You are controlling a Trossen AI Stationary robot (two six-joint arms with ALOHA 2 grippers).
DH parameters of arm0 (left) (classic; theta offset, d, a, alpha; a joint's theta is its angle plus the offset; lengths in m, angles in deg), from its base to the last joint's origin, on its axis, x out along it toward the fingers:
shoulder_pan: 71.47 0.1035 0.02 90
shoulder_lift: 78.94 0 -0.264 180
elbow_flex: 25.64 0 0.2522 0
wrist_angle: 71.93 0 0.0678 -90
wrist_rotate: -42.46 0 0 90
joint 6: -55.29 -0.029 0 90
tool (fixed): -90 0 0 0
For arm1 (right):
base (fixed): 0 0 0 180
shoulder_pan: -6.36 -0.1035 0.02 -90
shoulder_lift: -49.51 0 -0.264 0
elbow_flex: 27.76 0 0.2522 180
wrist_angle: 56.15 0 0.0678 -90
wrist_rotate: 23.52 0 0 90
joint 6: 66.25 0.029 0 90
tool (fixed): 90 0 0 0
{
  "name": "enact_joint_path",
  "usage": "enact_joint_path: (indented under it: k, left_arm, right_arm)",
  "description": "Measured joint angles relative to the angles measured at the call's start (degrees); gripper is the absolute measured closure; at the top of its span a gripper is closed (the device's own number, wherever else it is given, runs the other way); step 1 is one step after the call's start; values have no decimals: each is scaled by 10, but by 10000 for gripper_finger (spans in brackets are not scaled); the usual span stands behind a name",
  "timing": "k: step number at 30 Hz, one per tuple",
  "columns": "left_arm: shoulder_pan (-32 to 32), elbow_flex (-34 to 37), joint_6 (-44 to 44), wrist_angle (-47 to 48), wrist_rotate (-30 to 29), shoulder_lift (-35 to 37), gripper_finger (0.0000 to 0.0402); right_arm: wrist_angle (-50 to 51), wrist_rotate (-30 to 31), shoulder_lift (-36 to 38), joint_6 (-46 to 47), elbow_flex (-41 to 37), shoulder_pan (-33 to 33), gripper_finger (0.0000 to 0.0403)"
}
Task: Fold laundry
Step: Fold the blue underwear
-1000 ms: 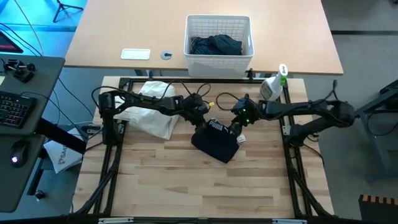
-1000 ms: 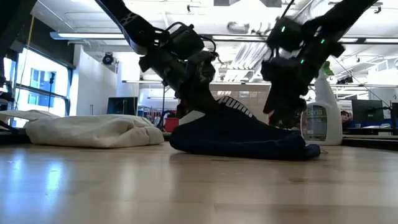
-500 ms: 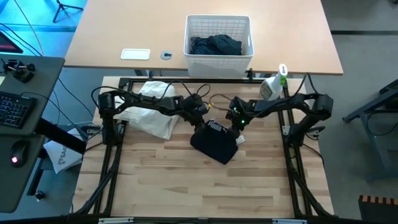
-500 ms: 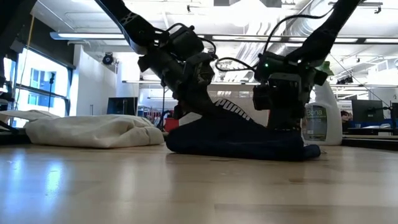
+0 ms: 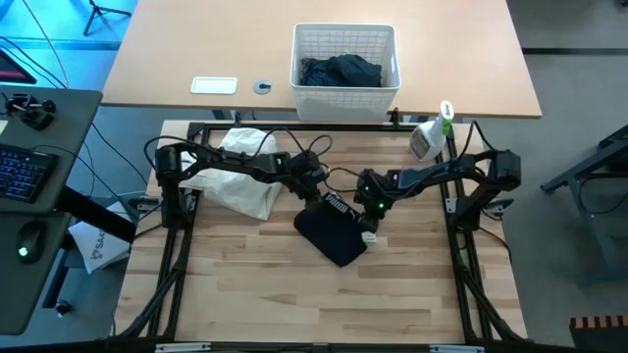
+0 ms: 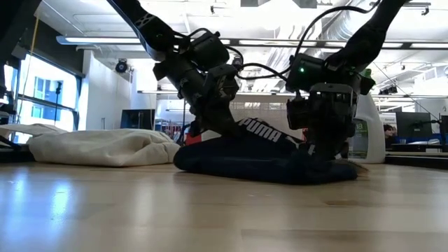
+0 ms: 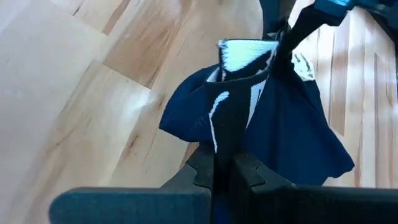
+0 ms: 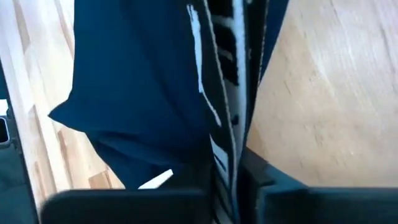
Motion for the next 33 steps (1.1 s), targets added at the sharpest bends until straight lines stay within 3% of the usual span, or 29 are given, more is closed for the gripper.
enact_joint_path:
  k: [4, 9, 14, 18, 21, 25, 29, 33]
  left_arm:
    - [11, 0, 0, -10, 0, 3, 398]
    - [34, -19, -27, -44, -16, 20, 398]
    - [57, -79, -182, -67, -27, 43, 398]
    - [53, -99, -311, -56, -57, 60, 398]
    - [43, -96, -345, -15, -88, 59, 399]
    - [26, -70, -311, -12, -92, 49, 399]
    - [3, -44, -229, -17, -85, 49, 399]
    - [-24, -29, -135, -17, -66, 49, 399]
  right_arm:
    - [65, 37, 18, -22, 21, 19, 389]
    - [240, 200, 80, -109, 99, 69, 398]
    - [396, 393, 135, -200, 228, 94, 399]
    - [425, 463, 160, -230, 290, 85, 400]
    - [409, 462, 163, -223, 278, 64, 400]
    - [375, 424, 154, -187, 222, 36, 400]
    - [369, 307, 153, -171, 196, 5, 400]
    - [378, 151, 153, -163, 202, -6, 400]
